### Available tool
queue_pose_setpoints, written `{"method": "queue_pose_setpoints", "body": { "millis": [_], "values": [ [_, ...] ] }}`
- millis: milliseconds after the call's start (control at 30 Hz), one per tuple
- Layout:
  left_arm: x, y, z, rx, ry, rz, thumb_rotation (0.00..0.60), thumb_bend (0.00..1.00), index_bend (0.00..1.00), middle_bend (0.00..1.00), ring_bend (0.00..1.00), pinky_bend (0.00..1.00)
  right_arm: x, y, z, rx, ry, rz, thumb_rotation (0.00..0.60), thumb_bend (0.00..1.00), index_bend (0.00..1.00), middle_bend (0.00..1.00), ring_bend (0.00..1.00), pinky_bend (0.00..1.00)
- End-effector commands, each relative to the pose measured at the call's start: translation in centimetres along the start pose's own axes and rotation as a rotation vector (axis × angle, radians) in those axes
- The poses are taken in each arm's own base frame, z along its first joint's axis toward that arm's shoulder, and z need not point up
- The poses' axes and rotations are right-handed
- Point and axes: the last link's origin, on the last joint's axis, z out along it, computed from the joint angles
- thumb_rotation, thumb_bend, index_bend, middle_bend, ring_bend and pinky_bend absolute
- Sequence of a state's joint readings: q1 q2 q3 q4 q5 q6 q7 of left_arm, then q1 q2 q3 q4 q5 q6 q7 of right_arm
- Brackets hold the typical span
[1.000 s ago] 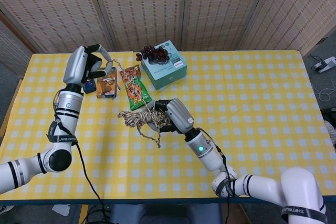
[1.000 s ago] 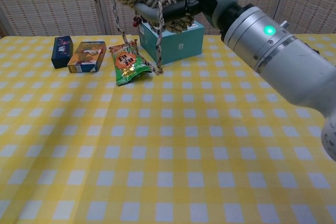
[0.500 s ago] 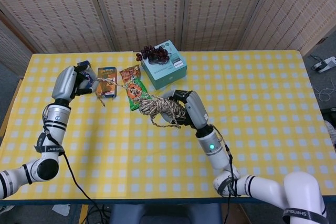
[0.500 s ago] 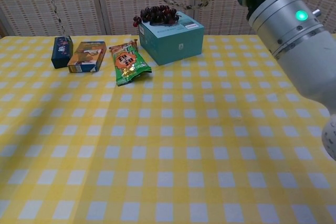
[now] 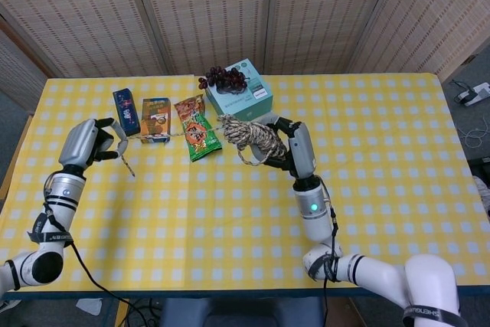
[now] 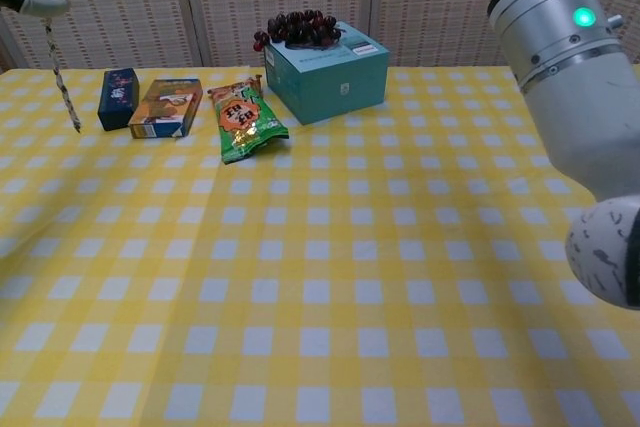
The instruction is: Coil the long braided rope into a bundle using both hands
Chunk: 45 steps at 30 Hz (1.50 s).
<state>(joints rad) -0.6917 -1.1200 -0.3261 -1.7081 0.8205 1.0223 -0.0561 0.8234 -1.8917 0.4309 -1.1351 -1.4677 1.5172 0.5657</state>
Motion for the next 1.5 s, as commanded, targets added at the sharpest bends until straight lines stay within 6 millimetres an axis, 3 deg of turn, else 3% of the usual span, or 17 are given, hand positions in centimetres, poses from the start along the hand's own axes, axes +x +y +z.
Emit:
{"method": "queue_pose_setpoints", "body": {
  "millis": [33, 967, 1233, 1500],
  "values": [
    [0.1, -0.4, -0.5, 0.001, -0.013, 0.013, 0.600, 0.40, 0.75, 1.00, 1.00, 1.00, 0.0, 0.0, 0.2, 0.001, 0.039, 0.008, 0.600, 0.35, 0.87, 0.72, 0.60, 0.67],
    [0.2, -2.9, -4.0, -0.066, -0.018, 0.290, 0.600, 0.40, 0.76, 1.00, 1.00, 1.00, 1.3, 1.8, 1.1, -0.048, 0.212, -0.095, 0.600, 0.41, 0.87, 0.72, 0.60, 0.67],
    [0.9, -1.9, -4.9, -0.189, 0.078, 0.401, 0.600, 0.40, 0.76, 1.00, 1.00, 1.00, 0.8, 2.2, 1.1, -0.042, 0.170, -0.149, 0.600, 0.41, 0.87, 0.73, 0.60, 0.67],
    [1.7, 0.5, -5.3, -0.367, 0.209, 0.456, 0.600, 0.40, 0.76, 1.00, 1.00, 1.00, -0.3, 2.3, 1.0, -0.057, 0.083, -0.215, 0.600, 0.41, 0.88, 0.73, 0.60, 0.67]
  ]
}}
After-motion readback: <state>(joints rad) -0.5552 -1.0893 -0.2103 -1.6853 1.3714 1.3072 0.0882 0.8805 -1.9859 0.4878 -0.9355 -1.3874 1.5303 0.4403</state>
